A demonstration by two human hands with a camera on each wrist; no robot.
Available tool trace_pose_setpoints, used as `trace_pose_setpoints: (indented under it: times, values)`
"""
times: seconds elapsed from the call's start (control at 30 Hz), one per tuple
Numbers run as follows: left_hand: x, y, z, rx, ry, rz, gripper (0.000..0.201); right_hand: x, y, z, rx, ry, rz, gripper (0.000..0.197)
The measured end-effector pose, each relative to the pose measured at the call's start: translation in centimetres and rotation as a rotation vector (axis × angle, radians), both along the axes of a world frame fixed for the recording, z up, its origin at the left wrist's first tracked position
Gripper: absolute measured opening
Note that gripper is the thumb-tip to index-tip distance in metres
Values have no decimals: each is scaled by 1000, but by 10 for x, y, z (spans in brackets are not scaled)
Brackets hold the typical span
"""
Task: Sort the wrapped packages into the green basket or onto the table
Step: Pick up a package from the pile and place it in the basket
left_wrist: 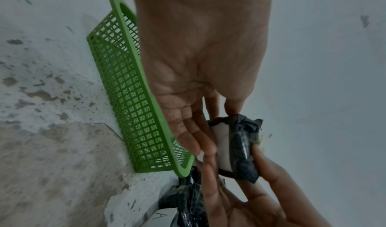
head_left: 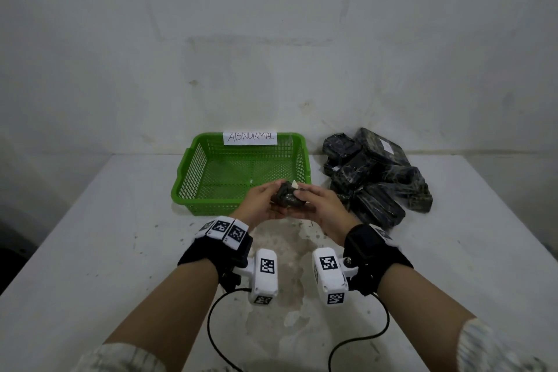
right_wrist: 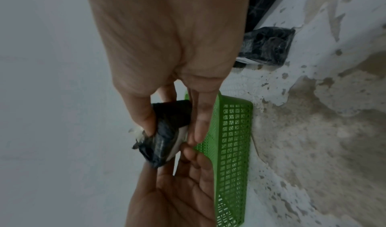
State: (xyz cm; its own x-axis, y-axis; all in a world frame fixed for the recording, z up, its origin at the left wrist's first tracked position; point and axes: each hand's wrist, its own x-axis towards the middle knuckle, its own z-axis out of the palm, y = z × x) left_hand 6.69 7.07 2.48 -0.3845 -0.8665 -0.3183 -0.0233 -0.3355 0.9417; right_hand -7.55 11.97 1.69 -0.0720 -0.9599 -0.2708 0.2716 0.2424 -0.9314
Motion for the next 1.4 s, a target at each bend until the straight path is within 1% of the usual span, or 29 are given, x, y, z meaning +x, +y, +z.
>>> trace_pose_setpoints:
  times: [0.07, 0.13, 0.23, 0.33, 0.37, 0.47, 0.5, 0.57, 0.6, 0.7, 0.77, 0.83, 0.87, 0.9, 0.97, 1.03, 1.1, 1.17, 1.23, 1.3, 1.33, 1.37, 1.4]
  values:
    - [1, 2, 3, 9, -9, -62, 33, 1, 0, 1, -13, 59, -29, 40]
    - [2, 4, 4, -4, -26, -128, 32, -1, 0, 1, -23, 78, -43, 37]
    - [1, 4, 4, -26, -52, -120, 42, -3, 1, 0, -29, 18, -6, 37]
    - [0, 3, 5, -52, -67, -119, 47, -5, 0, -4, -12, -73, -5, 39]
    - [0, 3, 6, -67, -80, -129, 47, -6, 0, -4, -18, -50, -10, 42]
    - [0, 4, 6, -115, -151, -132, 38, -7, -2, 1, -48, 176, -16, 52]
    - [0, 3, 4, -121, -157, -108, 32, -8, -2, 3, -58, 229, -16, 57]
    - [1, -1, 1, -129, -152, -28, 24, -8, -5, 6, -68, 267, -2, 62]
    - [2, -4, 0, -129, -143, 13, 25, -8, -7, 6, -68, 267, 9, 63]
    - [7, -14, -3, -98, -94, 109, 37, -3, -13, 9, -45, 274, 29, 58]
    - [11, -22, -3, -49, -48, 153, 38, 1, -22, 9, -24, 264, -14, 49]
    - [17, -30, -1, -7, -4, 208, 40, 7, -34, 7, 6, 236, -79, 33]
    - [21, -34, 0, -7, 3, 241, 41, 10, -39, 7, 35, 210, -101, 23]
    - [25, -39, 0, -23, -5, 272, 43, 14, -45, 8, 68, 177, -97, 17]
    - [32, -50, 1, -76, -49, 307, 42, 23, -57, 9, 129, 109, -34, 29]
    - [40, -64, 3, -94, -76, 307, 41, 34, -73, 10, 134, 97, 3, 32]
    - [48, -81, 4, -115, -144, 286, 40, 45, -94, 10, 135, 108, -39, 33]
    - [58, -101, 2, -185, -263, 274, 34, 54, -120, 11, 160, 98, -88, 33]
    - [70, -123, 1, -273, -382, 323, 28, 62, -146, 11, 210, 68, -118, 33]
    - [83, -149, 0, -368, -605, 375, 26, 68, -171, 8, 283, 52, -152, 30]
    - [89, -161, -1, -385, -727, 388, 28, 71, -183, 4, 320, 66, -159, 26]
    - [95, -172, -3, -372, -823, 403, 32, 73, -194, 0, 350, 80, -164, 25]
    - [100, -181, -5, -348, -895, 422, 36, 76, -204, -4, 374, 96, -164, 27]
